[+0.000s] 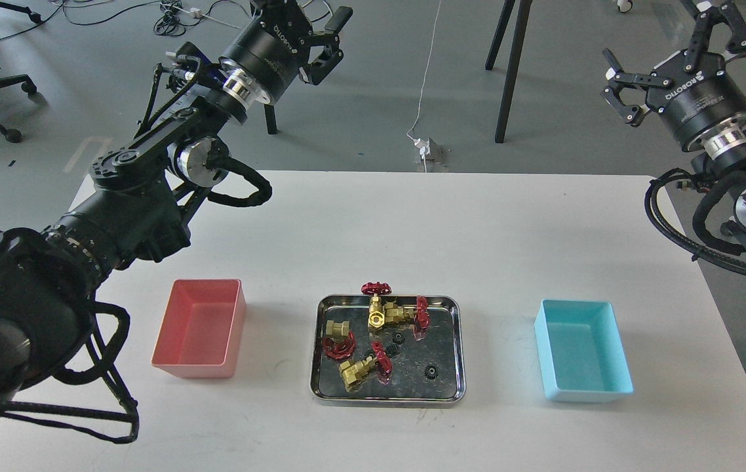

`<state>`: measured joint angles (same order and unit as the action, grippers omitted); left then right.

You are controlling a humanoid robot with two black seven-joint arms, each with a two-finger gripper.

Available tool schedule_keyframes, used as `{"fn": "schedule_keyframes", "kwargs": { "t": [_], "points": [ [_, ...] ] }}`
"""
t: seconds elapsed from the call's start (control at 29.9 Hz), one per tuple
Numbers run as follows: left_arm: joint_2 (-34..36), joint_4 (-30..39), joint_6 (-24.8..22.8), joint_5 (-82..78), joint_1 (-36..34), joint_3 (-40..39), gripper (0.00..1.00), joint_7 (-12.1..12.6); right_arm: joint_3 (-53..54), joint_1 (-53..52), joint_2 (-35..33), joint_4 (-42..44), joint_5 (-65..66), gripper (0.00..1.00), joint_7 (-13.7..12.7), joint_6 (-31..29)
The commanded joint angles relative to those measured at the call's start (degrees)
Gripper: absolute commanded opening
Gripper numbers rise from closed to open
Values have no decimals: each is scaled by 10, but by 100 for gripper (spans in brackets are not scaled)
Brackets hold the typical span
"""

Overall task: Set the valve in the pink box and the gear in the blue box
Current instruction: 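Move the left gripper down toward the metal tray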

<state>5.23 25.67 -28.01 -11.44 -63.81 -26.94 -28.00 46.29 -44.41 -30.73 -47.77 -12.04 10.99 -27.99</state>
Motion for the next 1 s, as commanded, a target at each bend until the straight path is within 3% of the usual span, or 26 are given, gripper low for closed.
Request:
{"fn": "schedule_keyframes", "kwargs": {
  "t": [0.0, 0.17, 0.33, 0.47, 0.63, 0.7, 0.77, 0.97],
  "points": [
    [15, 0, 0, 0, 1, 0, 100, 0, 1, -2, -4, 2, 0, 99, 0, 0],
    [46, -4, 0, 4, 0, -9, 100, 0, 1, -29, -3, 1, 0, 99, 2, 0],
    [63, 8, 0, 36, 6, -92, 100, 0, -10, -88, 2, 6, 1, 99, 0, 0],
    [75, 152, 0, 88, 62, -183, 100, 0, -26, -115, 3, 8, 0, 99, -1, 0],
    [172, 388, 0, -30, 74, -172, 100, 0, -33, -98, -4, 7, -1, 99, -1, 0],
    [232, 460, 11, -90, 65, -129, 100, 0, -30, -81, -4, 5, -1, 99, -1, 0],
    [300, 511, 52, -133, 24, -41, 99, 0, -30, -70, -4, 3, -2, 99, -1, 0],
    [387, 553, 120, -352, -215, 352, 99, 0, -26, -57, -4, -14, -2, 99, 0, 0]
  ]
}}
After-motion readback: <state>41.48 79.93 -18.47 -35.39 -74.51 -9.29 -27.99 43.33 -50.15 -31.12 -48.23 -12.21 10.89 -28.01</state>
